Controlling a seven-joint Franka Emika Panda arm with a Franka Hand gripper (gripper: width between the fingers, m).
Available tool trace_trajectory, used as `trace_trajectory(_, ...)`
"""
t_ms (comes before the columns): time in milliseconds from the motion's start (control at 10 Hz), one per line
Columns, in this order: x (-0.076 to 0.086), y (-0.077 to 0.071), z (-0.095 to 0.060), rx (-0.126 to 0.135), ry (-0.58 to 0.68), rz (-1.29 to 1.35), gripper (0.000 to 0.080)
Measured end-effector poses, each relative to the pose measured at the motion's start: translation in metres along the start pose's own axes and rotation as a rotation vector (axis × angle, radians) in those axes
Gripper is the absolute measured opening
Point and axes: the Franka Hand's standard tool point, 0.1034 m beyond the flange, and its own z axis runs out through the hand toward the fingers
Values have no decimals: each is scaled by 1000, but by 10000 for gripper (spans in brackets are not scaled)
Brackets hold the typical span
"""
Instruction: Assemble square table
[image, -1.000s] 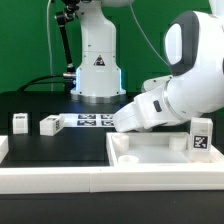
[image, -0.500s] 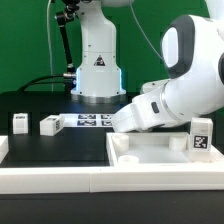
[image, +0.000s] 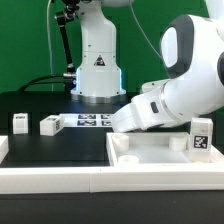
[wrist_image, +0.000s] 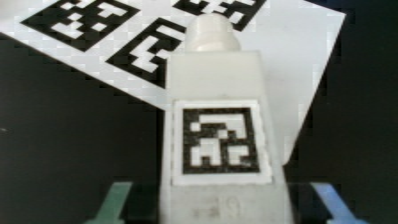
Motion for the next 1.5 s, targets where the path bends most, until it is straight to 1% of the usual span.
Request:
trace_trajectory(200,0,1,0,1,0,1,289)
trace_trajectory(400,-3,5,0,12,-5,-3,289)
trace_trajectory(700,-31,23,-18,65,-27,-28,290)
trace_trajectory(800,-43,29,-25,84,-27,-28,290)
trace_trajectory(900,-45,34,-29,88,-5,-18,290)
trace_trajectory(1000,-40,34,-27,80,22,-19,290)
trace_trajectory(1100,-40,34,-26,81,19,-19,290)
trace_trajectory(1200,-36,37,-29,75,60,-17,290)
trace_trajectory(1300,-33,42,-35,59,162,-9,290)
trace_trajectory(1400,-44,49,-42,64,199,-30,290)
trace_trajectory(1500,-51,59,-55,68,235,-22,290)
